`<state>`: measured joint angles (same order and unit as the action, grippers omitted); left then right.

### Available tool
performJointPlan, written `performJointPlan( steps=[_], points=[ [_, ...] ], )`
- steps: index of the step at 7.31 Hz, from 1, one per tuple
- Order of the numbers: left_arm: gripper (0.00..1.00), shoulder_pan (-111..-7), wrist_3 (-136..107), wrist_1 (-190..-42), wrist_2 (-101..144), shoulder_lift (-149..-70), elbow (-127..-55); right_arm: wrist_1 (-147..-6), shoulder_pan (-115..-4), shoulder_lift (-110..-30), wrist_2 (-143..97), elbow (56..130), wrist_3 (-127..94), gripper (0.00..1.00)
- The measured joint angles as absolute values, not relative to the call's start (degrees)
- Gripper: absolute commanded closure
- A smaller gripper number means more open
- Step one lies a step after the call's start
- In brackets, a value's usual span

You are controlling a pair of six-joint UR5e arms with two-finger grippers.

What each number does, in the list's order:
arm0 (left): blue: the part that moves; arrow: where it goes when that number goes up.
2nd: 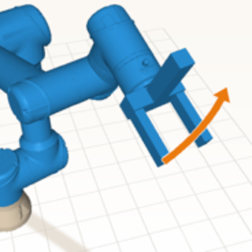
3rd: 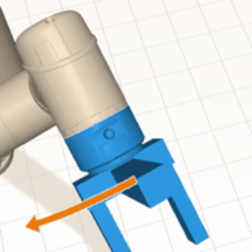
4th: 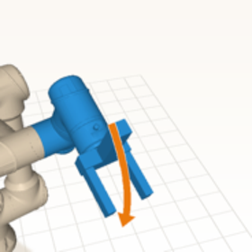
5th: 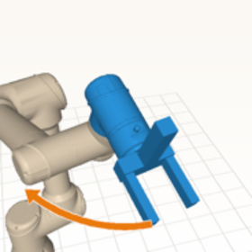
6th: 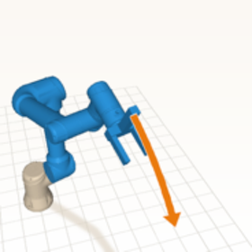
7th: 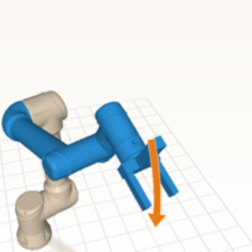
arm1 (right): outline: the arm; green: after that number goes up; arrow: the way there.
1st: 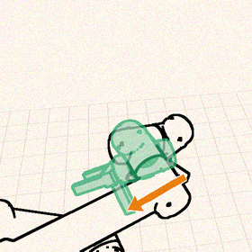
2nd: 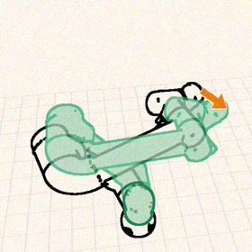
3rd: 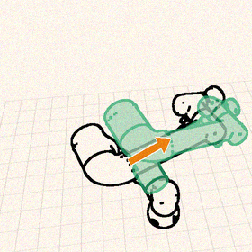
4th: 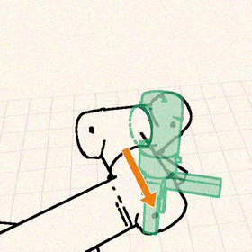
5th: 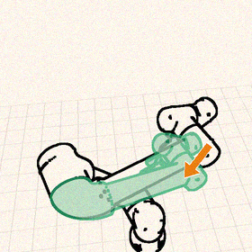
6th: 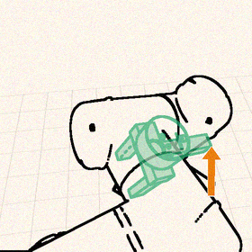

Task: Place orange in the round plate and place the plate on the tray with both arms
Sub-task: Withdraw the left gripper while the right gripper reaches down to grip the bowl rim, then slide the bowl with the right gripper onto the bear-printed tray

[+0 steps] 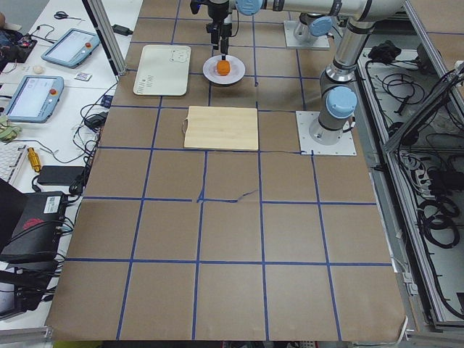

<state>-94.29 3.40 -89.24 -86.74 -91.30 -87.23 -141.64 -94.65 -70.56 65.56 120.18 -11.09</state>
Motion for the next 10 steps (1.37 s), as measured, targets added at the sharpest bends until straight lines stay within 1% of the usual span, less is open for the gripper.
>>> performJointPlan(
  steps=[1,2,3,4,6,8,9,10],
  points=[
    [0.0,-94.26,3.36,-89.54,-86.84,-91.06,-86.21,-142.52,-94.71,-70.22,65.59,120.46,-11.17,0.07],
    [0.0,-94.21,3.38,-89.73,-86.93,-91.15,-85.52,-143.03,-94.78,-69.91,65.55,120.69,-11.35,0.08],
    [0.0,-94.13,3.5,-89.82,-87.55,-91.45,-85.23,-143.24,-94.86,-69.57,65.4,120.79,-11.7,0.12],
    [0.0,-94.06,3.61,-89.75,-88.81,-91.78,-85.25,-143.31,-94.92,-69.33,65.26,120.82,-12.29,0.2],
    [0.0,-93.98,3.45,-89.46,-90.26,-92.16,-85.65,-143.33,-94.99,-69.2,65.26,120.85,-13.26,0.52],
    [0.0,-93.96,2.93,-89.41,-90.48,-92.63,-85.45,-143.19,-95.18,-69.15,65.27,120.85,-13.72,0.73],
    [0.0,-93.96,2.75,-89.42,-90.38,-92.75,-85.46,-143.16,-95.43,-69.11,65.17,120.85,-14.65,0.77],
    [0.0,-93.96,2.5,-89.41,-90.32,-92.78,-85.51,-143.17,-95.62,-69.12,65.06,120.84,-15.98,0.85]
  ],
)
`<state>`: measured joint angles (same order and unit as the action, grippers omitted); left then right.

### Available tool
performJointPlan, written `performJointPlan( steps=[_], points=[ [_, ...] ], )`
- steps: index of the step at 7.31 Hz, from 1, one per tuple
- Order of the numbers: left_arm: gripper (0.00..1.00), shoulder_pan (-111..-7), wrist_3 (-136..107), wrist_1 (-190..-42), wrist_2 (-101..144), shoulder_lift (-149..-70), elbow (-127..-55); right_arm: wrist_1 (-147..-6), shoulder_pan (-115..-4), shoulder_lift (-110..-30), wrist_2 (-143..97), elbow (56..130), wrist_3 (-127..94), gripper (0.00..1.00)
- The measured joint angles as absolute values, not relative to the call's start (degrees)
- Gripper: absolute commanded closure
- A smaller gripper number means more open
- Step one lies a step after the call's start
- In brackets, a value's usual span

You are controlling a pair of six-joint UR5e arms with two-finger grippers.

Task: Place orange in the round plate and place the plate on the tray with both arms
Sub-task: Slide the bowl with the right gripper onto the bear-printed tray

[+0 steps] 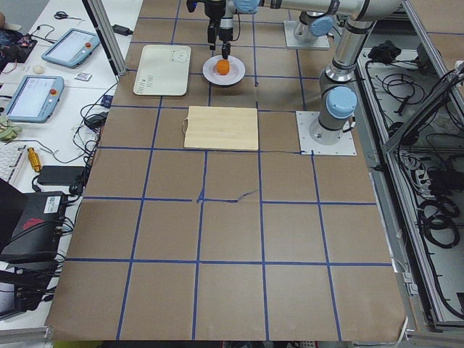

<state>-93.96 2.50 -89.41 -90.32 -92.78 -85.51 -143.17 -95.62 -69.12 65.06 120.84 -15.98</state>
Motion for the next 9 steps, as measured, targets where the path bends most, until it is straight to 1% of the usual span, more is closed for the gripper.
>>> performJointPlan(
  steps=[1,3,9],
  points=[
    [0.0,-93.95,2.14,-89.37,-90.38,-92.8,-85.54,-143.16,-95.65,-69.11,65.14,120.8,-16.71,0.88],
    [0.0,-93.9,1.75,-89.31,-90.43,-92.84,-85.56,-143.24,-95.62,-69.29,65.34,120.29,-17.4,0.9],
    [0.0,-93.87,1.67,-88.69,-90.44,-92.9,-85.8,-142.48,-94.5,-69.82,64.02,114.24,-21.39,0.91]
  ],
)
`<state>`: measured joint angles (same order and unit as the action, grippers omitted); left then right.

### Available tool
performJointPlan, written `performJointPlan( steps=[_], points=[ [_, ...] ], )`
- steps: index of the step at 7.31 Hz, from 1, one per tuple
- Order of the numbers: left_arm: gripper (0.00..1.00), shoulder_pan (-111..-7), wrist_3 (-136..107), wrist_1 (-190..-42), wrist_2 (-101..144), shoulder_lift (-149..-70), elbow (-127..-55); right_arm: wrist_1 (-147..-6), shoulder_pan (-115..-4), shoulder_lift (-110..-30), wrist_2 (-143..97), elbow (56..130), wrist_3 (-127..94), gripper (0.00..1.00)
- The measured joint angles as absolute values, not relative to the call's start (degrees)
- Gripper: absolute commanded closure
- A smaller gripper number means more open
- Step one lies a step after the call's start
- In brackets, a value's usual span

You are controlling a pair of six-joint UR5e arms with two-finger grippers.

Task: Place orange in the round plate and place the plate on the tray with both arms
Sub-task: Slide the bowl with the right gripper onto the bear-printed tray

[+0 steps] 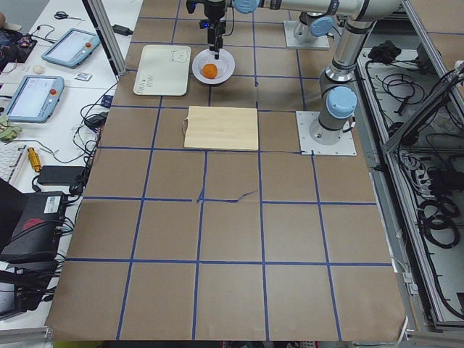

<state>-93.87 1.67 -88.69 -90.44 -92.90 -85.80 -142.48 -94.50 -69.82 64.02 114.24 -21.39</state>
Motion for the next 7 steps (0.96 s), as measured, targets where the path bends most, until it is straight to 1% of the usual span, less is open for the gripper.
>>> performJointPlan(
  steps=[1,3,6,7],
  points=[
    [0.0,-93.87,1.67,-88.68,-90.46,-92.9,-85.82,-142.49,-93.66,-69.69,62.55,112.18,-22.84,0.91],
    [0.0,-93.87,1.67,-88.68,-90.89,-92.96,-85.79,-142.57,-92.58,-66.58,61.51,104.26,-24.35,0.91],
    [0.0,-93.87,1.63,-88.68,-91.44,-92.99,-85.78,-142.71,-92.32,-53.35,61.98,87.07,-24.66,0.91],
    [0.0,-93.87,1.54,-88.52,-91.39,-92.99,-85.79,-142.82,-92.22,-49.45,61.91,83.32,-25.35,0.91]
  ],
)
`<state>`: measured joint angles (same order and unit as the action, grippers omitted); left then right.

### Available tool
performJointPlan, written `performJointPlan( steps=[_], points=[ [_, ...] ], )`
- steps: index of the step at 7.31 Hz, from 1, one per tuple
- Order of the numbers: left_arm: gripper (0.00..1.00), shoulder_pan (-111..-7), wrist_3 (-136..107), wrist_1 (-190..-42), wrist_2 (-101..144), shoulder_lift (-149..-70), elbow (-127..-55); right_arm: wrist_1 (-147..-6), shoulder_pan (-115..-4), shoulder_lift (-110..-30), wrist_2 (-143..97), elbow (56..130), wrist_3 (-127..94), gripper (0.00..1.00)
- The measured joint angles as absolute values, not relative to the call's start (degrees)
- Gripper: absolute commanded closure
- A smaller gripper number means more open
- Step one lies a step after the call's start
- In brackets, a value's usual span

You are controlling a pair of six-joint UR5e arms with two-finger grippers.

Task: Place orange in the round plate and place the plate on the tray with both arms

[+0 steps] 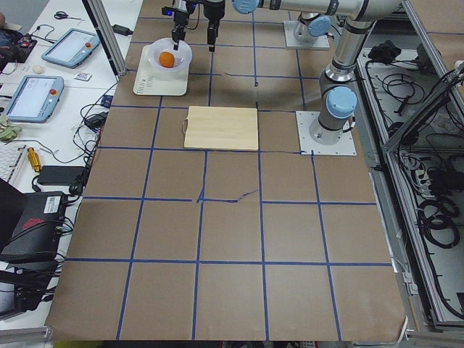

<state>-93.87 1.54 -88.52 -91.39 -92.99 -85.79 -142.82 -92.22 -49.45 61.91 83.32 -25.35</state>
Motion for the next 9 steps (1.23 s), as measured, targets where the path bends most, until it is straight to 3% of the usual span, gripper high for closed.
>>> performJointPlan(
  steps=[1,2,3,4,5,9],
  points=[
    [0.0,-93.87,1.42,-88.21,-91.23,-92.99,-85.83,-143.01,-92.01,-47.1,61.69,81.52,-26.18,0.91],
    [0.0,-93.87,0.8,-88.01,-91.01,-92.99,-85.88,-143.17,-91.73,-45.88,61.47,80.84,-26.61,0.84],
    [0.0,-93.88,-0.02,-87.94,-90.9,-93.01,-85.92,-143.32,-91.54,-45.3,61.39,80.64,-26.74,0.38],
    [0.0,-93.92,-0.37,-87.91,-90.88,-93.05,-85.94,-143.39,-91.46,-45.17,61.59,80.66,-26.78,0.06],
    [0.0,-93.93,-0.57,-87.9,-90.89,-93.06,-85.97,-143.42,-91.34,-45.34,62.55,80.67,-26.78,0.0],
    [0.0,-93.95,-0.42,-87.89,-90.99,-93.07,-86.27,-141.48,-89.64,-49.34,73.51,80.24,-17.04,0.0]
  ],
)
